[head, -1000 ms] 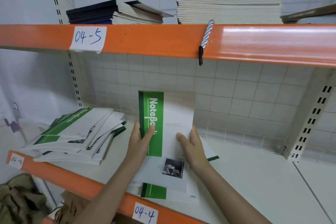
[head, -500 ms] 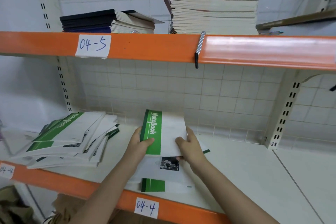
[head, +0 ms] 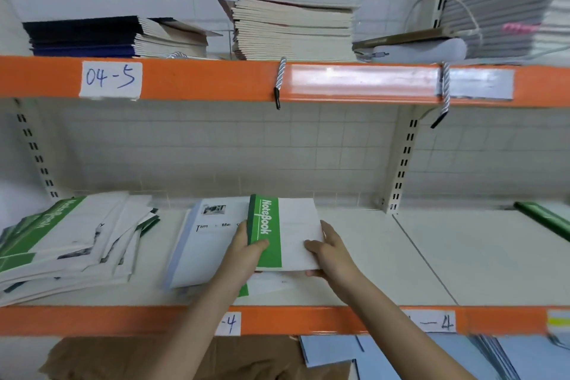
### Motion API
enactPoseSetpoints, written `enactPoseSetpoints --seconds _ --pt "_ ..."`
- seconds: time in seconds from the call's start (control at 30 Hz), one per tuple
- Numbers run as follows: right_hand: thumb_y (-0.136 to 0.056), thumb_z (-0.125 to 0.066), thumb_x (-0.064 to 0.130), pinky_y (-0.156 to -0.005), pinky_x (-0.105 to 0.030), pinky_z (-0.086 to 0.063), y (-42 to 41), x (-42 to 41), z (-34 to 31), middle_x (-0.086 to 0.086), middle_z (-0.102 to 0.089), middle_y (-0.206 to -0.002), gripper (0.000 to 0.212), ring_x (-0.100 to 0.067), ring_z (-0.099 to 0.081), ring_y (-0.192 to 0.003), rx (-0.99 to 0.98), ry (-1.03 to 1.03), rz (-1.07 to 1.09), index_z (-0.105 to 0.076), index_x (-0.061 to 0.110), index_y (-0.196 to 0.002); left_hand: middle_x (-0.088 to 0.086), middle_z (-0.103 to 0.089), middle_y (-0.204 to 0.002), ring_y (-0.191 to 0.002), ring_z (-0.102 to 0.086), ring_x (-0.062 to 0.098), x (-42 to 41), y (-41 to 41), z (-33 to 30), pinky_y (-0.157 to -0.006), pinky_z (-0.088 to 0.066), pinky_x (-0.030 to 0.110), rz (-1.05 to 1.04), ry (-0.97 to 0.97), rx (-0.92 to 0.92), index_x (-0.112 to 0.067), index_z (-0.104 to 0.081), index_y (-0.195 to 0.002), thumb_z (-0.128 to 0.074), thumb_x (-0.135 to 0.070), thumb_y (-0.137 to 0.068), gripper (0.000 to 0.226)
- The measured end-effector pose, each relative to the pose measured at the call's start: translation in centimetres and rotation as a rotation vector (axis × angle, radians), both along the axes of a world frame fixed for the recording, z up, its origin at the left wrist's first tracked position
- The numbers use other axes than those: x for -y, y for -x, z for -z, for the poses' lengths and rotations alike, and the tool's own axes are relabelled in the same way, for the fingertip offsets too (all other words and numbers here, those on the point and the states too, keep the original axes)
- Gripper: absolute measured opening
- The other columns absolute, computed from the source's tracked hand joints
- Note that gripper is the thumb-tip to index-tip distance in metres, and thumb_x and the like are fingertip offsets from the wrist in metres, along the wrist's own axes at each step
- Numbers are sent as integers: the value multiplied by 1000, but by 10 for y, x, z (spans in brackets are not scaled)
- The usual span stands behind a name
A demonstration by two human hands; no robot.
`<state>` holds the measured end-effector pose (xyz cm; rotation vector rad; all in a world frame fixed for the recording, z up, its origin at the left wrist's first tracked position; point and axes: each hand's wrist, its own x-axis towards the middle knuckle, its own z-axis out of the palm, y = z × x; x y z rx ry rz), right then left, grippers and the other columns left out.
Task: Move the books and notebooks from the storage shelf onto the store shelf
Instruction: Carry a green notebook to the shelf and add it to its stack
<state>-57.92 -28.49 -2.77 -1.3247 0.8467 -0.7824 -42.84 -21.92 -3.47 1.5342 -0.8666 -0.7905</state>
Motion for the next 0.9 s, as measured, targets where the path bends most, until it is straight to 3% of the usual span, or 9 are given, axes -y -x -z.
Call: enactPoseSetpoints --seconds 0.13,0.4,0.6,0.9 --pt "-92 -43 -1 -40 -23 -46 35 1 -1 -6 -56 -120 42 -20 -60 -89 28 4 102 -39 21 -128 -4 -62 -114 -105 -59 17 10 31 -2 -89 -47 33 98 16 -18 -25 -45 -129 -50 -7 -94 39" --pt "-91 -42 -3 -39 -23 -44 112 19 -6 -4 -56 -113 43 -21 -59 -83 52 18 230 -39 20 -127 -14 -59 -102 -90 -56 2 41 105 -12 -67 -43 21 214 43 -24 -28 -42 -120 -49 -12 -97 30" --pt "-91 -43 -1 -41 -23 -45 176 43 -3 -4 -56 -112 43 -20 -60 -83 30 21 275 -40 17 -130 -10 -59 -107 -92 -58 3 69 170 -11 -69 -44 18 260 59 -17 -21 -40 -134 -49 -11 -97 39" --pt "-91 -43 -1 -41 -24 -44 297 92 -7 -7 -58 -115 42 -21 -60 -83 19 39 315 -41 17 -128 0 -60 -118 -98 -60 12 126 289 -9 -74 -46 19 297 91 -55 -19 -41 -133 -49 -9 -96 39"
